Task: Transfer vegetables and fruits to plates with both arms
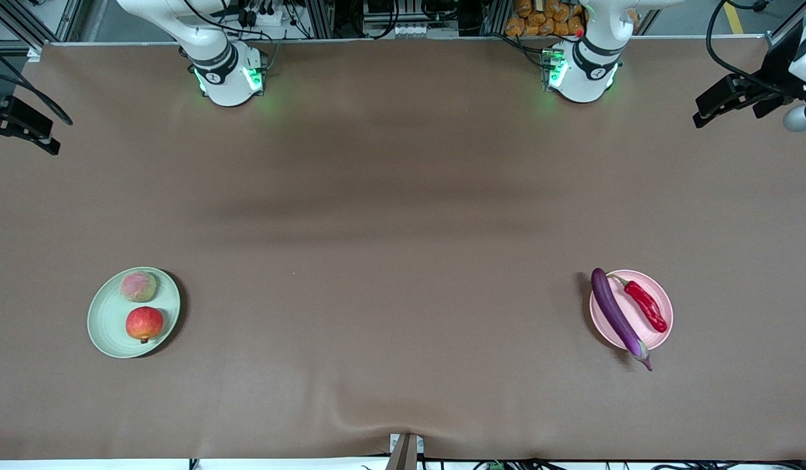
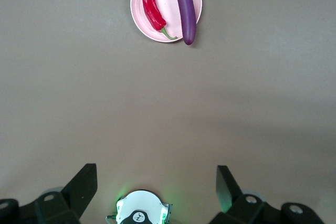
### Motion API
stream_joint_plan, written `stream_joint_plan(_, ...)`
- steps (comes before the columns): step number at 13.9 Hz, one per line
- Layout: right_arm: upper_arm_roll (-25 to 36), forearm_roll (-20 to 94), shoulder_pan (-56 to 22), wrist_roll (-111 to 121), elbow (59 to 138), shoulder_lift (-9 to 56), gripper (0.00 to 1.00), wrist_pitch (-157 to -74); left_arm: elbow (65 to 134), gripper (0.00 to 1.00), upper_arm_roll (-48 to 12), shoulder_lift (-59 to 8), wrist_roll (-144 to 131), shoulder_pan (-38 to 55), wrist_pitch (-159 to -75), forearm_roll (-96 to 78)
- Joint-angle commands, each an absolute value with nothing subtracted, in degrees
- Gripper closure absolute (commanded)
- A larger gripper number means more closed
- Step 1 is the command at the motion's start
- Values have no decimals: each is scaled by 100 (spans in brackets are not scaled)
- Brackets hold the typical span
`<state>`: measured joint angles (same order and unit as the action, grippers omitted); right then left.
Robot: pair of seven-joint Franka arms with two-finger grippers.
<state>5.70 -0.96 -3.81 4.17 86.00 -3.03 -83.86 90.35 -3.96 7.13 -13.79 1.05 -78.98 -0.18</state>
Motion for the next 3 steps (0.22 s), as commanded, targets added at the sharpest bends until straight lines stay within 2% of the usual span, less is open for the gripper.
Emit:
stream_joint_plan(1,536,-141,-413,466,8525,-299,0,-8280,8808,0,-431,721,-1214,88,-7813,-62)
stream_joint_plan(3,536,-141,-404,466,8534,-299,0,-8244,8658,0,-431,598,-1230,96,-7761,-53)
